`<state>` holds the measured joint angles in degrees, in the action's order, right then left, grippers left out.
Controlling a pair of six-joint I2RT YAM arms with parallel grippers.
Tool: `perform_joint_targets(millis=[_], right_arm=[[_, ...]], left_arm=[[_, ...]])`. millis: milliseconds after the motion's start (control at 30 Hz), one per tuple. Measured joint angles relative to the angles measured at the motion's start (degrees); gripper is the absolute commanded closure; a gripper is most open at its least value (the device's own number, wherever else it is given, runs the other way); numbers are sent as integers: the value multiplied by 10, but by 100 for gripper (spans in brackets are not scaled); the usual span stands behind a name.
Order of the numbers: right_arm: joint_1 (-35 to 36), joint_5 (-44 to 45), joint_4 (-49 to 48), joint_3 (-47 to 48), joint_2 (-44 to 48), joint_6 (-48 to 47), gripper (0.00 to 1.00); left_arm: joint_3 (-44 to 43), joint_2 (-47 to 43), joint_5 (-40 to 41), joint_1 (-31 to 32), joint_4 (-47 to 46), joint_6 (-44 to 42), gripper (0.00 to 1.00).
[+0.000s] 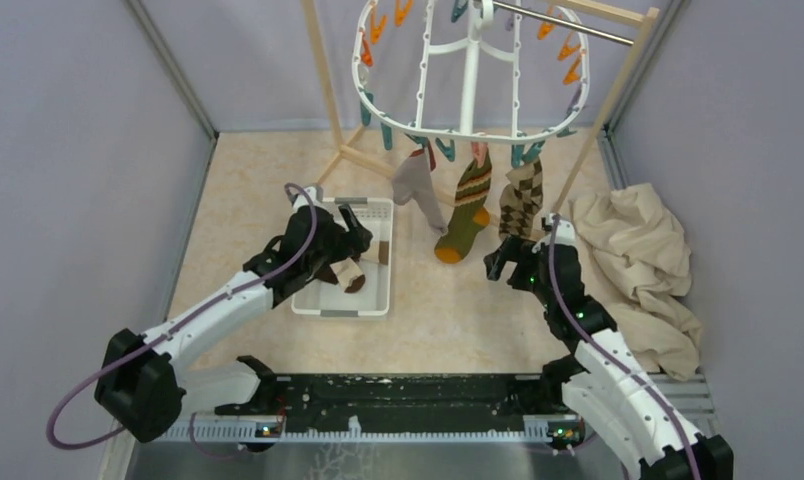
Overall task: Clip the socks to the hanger
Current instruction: Rotate the hanger at the hanger.
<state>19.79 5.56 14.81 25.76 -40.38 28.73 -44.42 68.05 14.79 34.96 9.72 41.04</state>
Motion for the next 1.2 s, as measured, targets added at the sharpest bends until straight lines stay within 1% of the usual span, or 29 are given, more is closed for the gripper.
perform_joint_targets(millis=[100, 133, 233, 333, 400, 433, 500, 600, 700, 733, 867, 967, 1033, 1100, 1200], right_arm=[[-9, -45, -35, -34, 33, 19, 16], [-9, -58, -45, -44, 34, 24, 17], [-9, -92, -74, -77, 28, 47, 18], [-9, -106, -81, -86, 28, 64, 18], [-8, -111, -94, -86, 33, 64, 18], [-7, -112, -95, -85, 37, 63, 18], [-4, -102, -88, -78, 44, 57, 18], [-2, -70, -68, -48, 51, 39, 21], [0, -28, -71, -14, 51, 21, 22], [0, -17, -73, -8, 48, 18, 23], [0, 4, -84, -2, 31, 13, 25], [0, 9, -84, -3, 21, 14, 25], [0, 11, -84, -2, 27, 14, 25], [0, 15, -79, -2, 41, 13, 25], [0, 29, -47, 19, 68, 2, 25]], left_arm=[[34, -37, 1, 0, -30, -8, 1], [42, -45, 1, 0, -38, -11, 1], [49, -57, 1, -1, -49, -26, 1], [49, -61, 6, -1, -48, -40, 2], [49, -66, 6, -1, -46, -51, 13], [49, -68, 5, -1, -48, -54, 15], [49, -73, -10, -2, -64, -71, 13], [49, -70, -40, -2, -92, -79, 7], [49, -52, -71, -2, -119, -82, 2], [49, -43, -81, -2, -124, -84, 1], [49, -28, -102, -2, -121, -94, 1], [49, -43, -106, 0, -124, -103, 2], [50, -63, -102, 9, -126, -112, 5], [52, -89, -97, 30, -135, -124, 11], [46, -129, -95, 79, -155, -146, 11]])
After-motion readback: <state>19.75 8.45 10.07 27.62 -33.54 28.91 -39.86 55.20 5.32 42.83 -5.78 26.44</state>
